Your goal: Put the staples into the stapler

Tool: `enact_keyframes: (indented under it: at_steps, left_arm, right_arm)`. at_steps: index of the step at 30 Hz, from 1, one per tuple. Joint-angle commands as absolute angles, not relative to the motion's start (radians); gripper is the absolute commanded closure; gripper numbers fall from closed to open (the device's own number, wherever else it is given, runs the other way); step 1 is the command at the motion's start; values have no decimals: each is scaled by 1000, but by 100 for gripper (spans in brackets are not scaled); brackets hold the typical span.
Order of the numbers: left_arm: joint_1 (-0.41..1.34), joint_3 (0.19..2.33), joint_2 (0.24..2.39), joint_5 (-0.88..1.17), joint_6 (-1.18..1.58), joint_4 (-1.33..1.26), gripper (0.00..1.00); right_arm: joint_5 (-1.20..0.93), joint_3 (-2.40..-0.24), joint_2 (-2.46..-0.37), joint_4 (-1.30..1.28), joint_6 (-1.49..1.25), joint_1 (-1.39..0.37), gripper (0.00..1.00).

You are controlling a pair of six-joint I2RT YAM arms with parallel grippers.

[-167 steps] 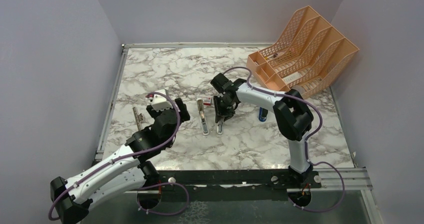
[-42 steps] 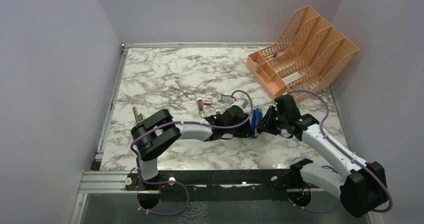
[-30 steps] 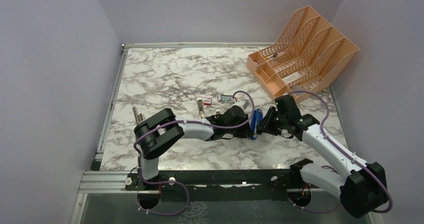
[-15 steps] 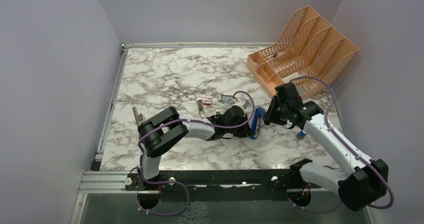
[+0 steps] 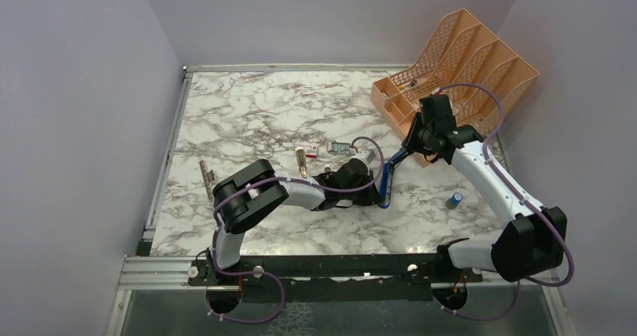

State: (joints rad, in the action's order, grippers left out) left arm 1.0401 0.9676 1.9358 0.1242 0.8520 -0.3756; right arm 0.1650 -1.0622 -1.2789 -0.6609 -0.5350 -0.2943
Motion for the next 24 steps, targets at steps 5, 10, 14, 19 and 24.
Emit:
enact_keyframes:
  at_steps: [5, 10, 14, 19, 24]
  left_arm:
    - [1066, 963, 1987, 202, 811, -305, 100]
    - [1066, 966, 1991, 199, 811, -304, 100]
    - [1066, 971, 1990, 197, 807, -301, 100]
    - [1066, 974, 1987, 180, 804, -287, 100]
    - [1066, 983, 1984, 159, 798, -261, 100]
  right_arm:
    - [168, -1103, -1449, -464, -443, -225, 74]
    - [141, -1138, -1518, -445, -406, -219, 69]
    - [95, -1136, -1540, -429, -400, -219, 65]
    - [75, -1111, -1548, -421, -400, -219, 58]
    - [16, -1087, -1571, -417, -399, -220, 54]
